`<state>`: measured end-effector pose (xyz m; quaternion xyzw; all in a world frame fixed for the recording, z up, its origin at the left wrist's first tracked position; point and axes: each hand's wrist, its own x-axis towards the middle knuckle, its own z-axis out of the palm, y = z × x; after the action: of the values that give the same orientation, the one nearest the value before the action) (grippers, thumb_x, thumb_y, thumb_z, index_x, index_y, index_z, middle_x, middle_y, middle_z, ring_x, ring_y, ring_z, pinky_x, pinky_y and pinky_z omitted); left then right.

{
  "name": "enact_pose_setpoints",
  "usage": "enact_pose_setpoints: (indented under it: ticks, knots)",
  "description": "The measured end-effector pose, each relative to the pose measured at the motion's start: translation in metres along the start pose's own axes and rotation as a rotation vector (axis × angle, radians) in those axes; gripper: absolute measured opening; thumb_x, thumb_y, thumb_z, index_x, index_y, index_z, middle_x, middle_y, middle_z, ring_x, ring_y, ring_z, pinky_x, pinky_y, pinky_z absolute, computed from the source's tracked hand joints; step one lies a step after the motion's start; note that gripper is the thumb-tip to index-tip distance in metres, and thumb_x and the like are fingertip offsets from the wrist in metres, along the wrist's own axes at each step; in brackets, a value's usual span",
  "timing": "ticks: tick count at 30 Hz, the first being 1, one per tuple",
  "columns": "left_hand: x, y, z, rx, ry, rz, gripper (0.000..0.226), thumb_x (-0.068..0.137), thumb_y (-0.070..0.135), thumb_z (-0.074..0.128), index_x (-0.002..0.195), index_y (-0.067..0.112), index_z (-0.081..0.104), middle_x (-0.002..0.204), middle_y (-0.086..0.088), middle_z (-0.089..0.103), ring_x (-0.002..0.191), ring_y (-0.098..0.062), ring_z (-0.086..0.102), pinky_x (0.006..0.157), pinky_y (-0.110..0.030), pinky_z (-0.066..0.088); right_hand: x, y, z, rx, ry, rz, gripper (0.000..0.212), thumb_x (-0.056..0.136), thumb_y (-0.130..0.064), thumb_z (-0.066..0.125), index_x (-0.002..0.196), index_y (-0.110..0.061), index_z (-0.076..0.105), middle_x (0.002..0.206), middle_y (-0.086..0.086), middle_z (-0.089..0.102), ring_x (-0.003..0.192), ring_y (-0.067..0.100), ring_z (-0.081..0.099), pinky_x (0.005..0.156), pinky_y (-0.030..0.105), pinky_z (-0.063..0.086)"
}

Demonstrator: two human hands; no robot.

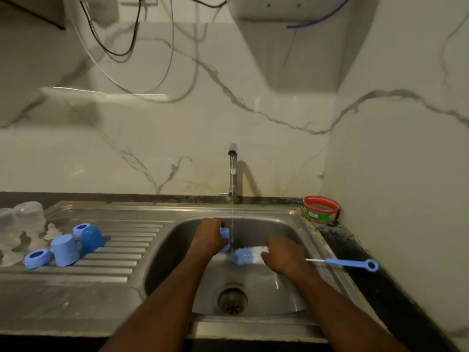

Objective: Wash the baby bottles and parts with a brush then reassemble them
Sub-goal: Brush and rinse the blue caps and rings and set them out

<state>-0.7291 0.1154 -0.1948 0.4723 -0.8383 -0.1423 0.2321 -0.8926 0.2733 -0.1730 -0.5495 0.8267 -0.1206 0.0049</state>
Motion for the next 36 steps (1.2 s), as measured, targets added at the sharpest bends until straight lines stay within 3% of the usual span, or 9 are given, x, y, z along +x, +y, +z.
enact_pose_setpoints:
  ticks: [4, 6, 8, 15, 20, 23, 27, 32, 36]
  knots:
    - [-0.018, 0.011, -0.017, -0.043, 0.043, 0.027, 0.039, 0.08, 0.025, 0.084, 0.115, 0.02, 0.068, 0.116, -0.003, 0.068, 0.105, -0.015, 0.064, 0.084, -0.024, 0.046, -0.026, -0.007, -0.018, -0.022, 0.078, -0.005, 0.021, 0.099, -0.03, 0.054, 0.117, -0.025, 0.064, 0.12, -0.003, 0.068, 0.109, 0.016, 0.066, 0.084, 0.024, 0.046]
    - [-0.034, 0.016, -0.025, -0.055, 0.074, 0.029, 0.041, 0.079, 0.024, 0.083, 0.117, 0.02, 0.067, 0.118, -0.003, 0.066, 0.108, -0.018, 0.063, 0.088, -0.029, 0.05, -0.043, -0.013, -0.028, -0.041, 0.099, 0.0, 0.022, 0.097, -0.029, 0.056, 0.116, -0.024, 0.065, 0.12, -0.001, 0.069, 0.109, 0.018, 0.066, 0.088, 0.027, 0.048]
    - [-0.052, 0.018, -0.037, -0.041, 0.11, 0.045, 0.046, 0.08, 0.027, 0.082, 0.122, 0.022, 0.064, 0.122, -0.002, 0.063, 0.111, -0.02, 0.062, 0.093, -0.036, 0.052, -0.058, -0.023, -0.037, -0.052, 0.123, -0.002, 0.023, 0.097, -0.03, 0.056, 0.117, -0.022, 0.065, 0.118, 0.0, 0.069, 0.107, 0.02, 0.067, 0.085, 0.029, 0.048]
    - [-0.089, -0.018, -0.115, 0.184, 0.19, 0.032, 0.047, 0.078, 0.047, 0.078, 0.12, 0.035, 0.063, 0.118, 0.004, 0.065, 0.112, -0.019, 0.061, 0.092, -0.036, 0.05, -0.08, -0.078, -0.061, 0.007, 0.182, -0.053, 0.017, 0.094, -0.031, 0.06, 0.109, -0.025, 0.064, 0.111, -0.002, 0.07, 0.1, 0.019, 0.068, 0.078, 0.03, 0.047]
    - [-0.09, -0.056, -0.185, 0.219, 0.214, -0.043, 0.031, 0.081, 0.038, 0.077, 0.109, 0.027, 0.072, 0.106, 0.002, 0.069, 0.102, -0.019, 0.064, 0.081, -0.032, 0.049, -0.069, -0.134, -0.07, 0.092, 0.212, -0.172, 0.021, 0.097, -0.036, 0.052, 0.113, -0.025, 0.06, 0.115, 0.003, 0.069, 0.103, 0.025, 0.067, 0.08, 0.033, 0.048]
    - [-0.085, -0.085, -0.21, 0.212, 0.284, -0.14, 0.033, 0.075, 0.04, 0.076, 0.106, 0.028, 0.072, 0.103, 0.002, 0.07, 0.101, -0.021, 0.065, 0.082, -0.035, 0.054, -0.059, -0.168, -0.076, 0.171, 0.194, -0.242, 0.026, 0.099, -0.038, 0.052, 0.114, -0.023, 0.066, 0.115, -0.001, 0.069, 0.106, 0.025, 0.065, 0.076, 0.028, 0.037]
    - [-0.068, -0.128, -0.227, 0.281, 0.293, -0.265, 0.033, 0.077, 0.037, 0.075, 0.108, 0.025, 0.072, 0.102, -0.001, 0.071, 0.101, -0.024, 0.066, 0.078, -0.033, 0.053, -0.039, -0.213, -0.069, 0.174, 0.161, -0.304, 0.025, 0.099, -0.037, 0.051, 0.115, -0.024, 0.065, 0.118, -0.004, 0.068, 0.108, 0.024, 0.064, 0.081, 0.029, 0.042]
    - [-0.044, -0.156, -0.227, 0.369, 0.267, -0.334, 0.038, 0.077, 0.038, 0.078, 0.111, 0.023, 0.071, 0.11, -0.004, 0.07, 0.108, -0.026, 0.064, 0.086, -0.036, 0.055, -0.01, -0.248, -0.044, 0.22, 0.121, -0.297, 0.034, 0.096, -0.051, 0.051, 0.107, -0.024, 0.068, 0.109, -0.002, 0.072, 0.098, 0.021, 0.068, 0.083, 0.034, 0.052]
    - [-0.033, -0.159, -0.216, 0.471, 0.258, -0.394, 0.04, 0.082, 0.033, 0.075, 0.12, 0.024, 0.065, 0.122, -0.007, 0.064, 0.12, -0.028, 0.057, 0.095, -0.04, 0.049, -0.005, -0.251, -0.036, 0.161, 0.12, -0.306, 0.014, 0.099, -0.038, 0.051, 0.097, -0.027, 0.059, 0.106, -0.006, 0.067, 0.102, 0.02, 0.064, 0.074, 0.029, 0.038]
